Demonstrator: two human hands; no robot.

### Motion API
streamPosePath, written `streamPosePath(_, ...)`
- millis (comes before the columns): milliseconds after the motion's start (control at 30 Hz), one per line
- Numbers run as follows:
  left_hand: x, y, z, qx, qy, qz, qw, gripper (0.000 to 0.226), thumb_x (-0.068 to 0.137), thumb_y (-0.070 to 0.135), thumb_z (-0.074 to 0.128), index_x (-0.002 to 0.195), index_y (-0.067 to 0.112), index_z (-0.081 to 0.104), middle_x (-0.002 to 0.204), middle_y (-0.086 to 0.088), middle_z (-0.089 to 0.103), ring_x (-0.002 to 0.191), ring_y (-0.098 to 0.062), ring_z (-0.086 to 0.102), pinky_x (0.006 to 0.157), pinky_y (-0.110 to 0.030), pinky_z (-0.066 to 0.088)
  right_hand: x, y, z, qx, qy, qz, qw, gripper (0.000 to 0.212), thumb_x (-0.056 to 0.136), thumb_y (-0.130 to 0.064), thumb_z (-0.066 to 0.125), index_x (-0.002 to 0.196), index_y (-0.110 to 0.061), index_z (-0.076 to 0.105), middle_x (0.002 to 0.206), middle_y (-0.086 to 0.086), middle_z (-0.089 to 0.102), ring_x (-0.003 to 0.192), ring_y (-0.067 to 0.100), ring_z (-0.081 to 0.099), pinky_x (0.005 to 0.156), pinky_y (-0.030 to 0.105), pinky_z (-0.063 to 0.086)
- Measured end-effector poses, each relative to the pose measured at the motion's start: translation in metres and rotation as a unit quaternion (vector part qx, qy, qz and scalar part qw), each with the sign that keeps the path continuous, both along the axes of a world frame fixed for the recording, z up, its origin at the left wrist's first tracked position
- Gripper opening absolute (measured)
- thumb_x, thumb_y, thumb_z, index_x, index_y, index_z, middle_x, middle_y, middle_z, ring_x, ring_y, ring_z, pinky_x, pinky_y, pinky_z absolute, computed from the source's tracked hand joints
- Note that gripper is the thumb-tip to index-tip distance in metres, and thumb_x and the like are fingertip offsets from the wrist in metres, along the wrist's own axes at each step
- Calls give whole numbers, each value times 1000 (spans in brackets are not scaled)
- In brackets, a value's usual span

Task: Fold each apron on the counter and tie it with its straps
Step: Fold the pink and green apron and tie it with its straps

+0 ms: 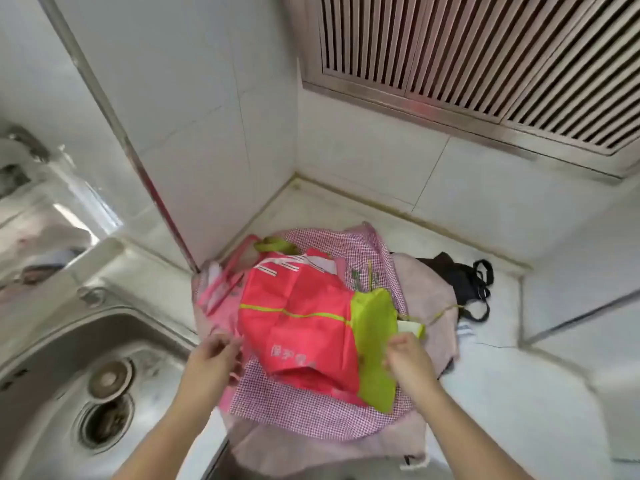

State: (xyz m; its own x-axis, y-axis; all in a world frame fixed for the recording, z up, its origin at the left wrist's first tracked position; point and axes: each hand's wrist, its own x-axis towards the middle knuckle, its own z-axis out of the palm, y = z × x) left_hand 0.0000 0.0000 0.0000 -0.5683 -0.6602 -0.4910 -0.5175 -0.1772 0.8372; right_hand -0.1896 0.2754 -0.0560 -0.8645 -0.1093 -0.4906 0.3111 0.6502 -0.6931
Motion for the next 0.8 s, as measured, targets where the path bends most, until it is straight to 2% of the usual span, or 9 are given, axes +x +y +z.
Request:
streamPosePath(67,-13,-4,-3,-22,2,10,1000,16,104,9,58,96,-2,67,78,-16,70,65,-27,63,65,-42,53,-27,-16,4,64,67,-7,996,39,81,-48,66,111,-23,66,98,1,75,91,25,71,83,46,58)
streamPosePath(167,-29,-1,-1,-16,3,8,1000,12,103,5,55,102,4,67,86,-17,72,70,-27,65,68,-41,55,-66,-38,3,55,22,-19,998,93,81,-55,81,155,-14,43,154,12,51,140,34,50,114,47,44)
streamPosePath(267,-36,4,-2,-18,-12,1,1000,14,102,3,55,103,8,67,84,-13,71,69,-23,66,67,-39,55,-76,-46,1,45,19,55,997,31,81,-31,87,107,-19,75,112,10,78,104,30,73,92,44,59)
streamPosePath(333,-40,6,-1,-24,-16,-5,1000,15,101,1,55,102,8,68,78,-9,71,64,-19,65,65,-37,55,-80,-49,4,58,116,94,987,10,86,-21,81,82,-16,74,78,7,75,80,32,73,73,40,58)
streamPosePath(467,-51,6,7,-72,2,-47,996,22,99,2,59,102,21,70,74,5,73,59,-10,66,66,-41,59,-73,-61,44,3,198,148,969,14,97,-19,68,105,-13,78,87,3,76,86,25,70,79,35,53)
streamPosePath(600,-88,13,57,-257,133,-271,918,71,88,11,80,143,46,52,141,20,54,131,0,52,105,-16,45,-55,-82,125,-42,265,269,925,25,103,-23,64,124,-26,76,116,-12,77,110,5,68,102,28,51)
streamPosePath(667,-110,20,101,-306,193,-380,851,94,79,19,88,155,46,38,158,22,33,149,5,25,120,-13,23,-46,-90,175,-68,295,341,890,18,103,-20,63,103,-30,78,89,-21,72,86,-2,63,85,16,49)
streamPosePath(733,-127,24,144,-322,241,-397,825,65,81,23,86,134,42,54,134,32,53,129,11,45,111,-15,35,-37,-90,223,-79,330,372,864,16,102,-23,63,86,-25,67,72,-14,62,71,4,56,74,28,49)
streamPosePath(800,-136,20,180,-366,238,-350,829,20,89,25,79,99,30,62,89,16,67,86,-1,61,83,-31,51,-36,-82,249,-118,326,357,868,14,94,-33,71,107,-31,70,95,-14,73,92,5,67,87,32,53)
